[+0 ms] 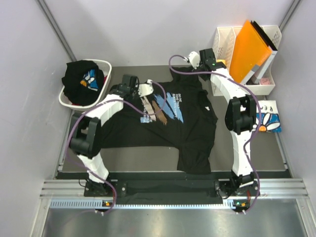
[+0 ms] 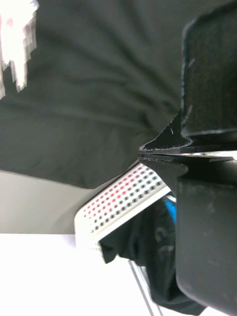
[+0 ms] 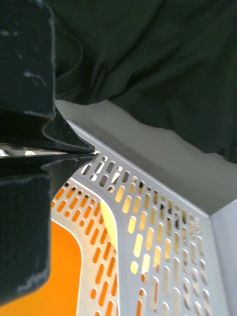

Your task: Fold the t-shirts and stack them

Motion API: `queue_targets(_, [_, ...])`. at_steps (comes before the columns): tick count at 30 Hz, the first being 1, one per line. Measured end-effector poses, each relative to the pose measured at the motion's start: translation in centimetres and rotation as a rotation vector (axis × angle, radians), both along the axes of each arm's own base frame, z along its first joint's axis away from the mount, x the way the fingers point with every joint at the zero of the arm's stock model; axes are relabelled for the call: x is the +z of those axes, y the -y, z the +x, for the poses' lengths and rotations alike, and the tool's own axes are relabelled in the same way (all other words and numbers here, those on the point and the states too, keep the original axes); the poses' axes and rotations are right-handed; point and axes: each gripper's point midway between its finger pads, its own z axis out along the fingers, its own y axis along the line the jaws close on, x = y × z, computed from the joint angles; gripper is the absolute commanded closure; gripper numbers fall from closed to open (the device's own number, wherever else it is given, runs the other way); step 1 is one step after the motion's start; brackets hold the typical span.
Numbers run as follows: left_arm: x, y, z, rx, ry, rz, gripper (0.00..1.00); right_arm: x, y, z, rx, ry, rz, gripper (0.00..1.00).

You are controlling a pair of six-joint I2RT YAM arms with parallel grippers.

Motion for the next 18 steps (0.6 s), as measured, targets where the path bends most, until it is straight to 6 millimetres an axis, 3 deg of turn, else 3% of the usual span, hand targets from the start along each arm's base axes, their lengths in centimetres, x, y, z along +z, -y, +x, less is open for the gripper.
queue_targets(5, [-1.8,0.4,3.3,0.05,0.006,-0.017,1.0,0.5,-2.4,-0.2,0.053,-0.017,0.121,1.0])
queue_targets(9, [-4.1,0.2,4.1,0.091,-0.019,-0.024,1.0,-1.8,-4.0,-1.7,0.094,-0.117,0.178,1.0])
queue_targets(14, [-7.3,0.0,4.4,0.128,-0.062,-0.018,1.0,-6.5,-5.3,-3.5,0.112,-0.26,0.205,1.0])
queue_targets(18, [-8.4,0.1,5.3,0.15,-0.066,-0.019,1.0,-8.5,-5.6,-4.5,0.11,-0.326,0.21,1.0])
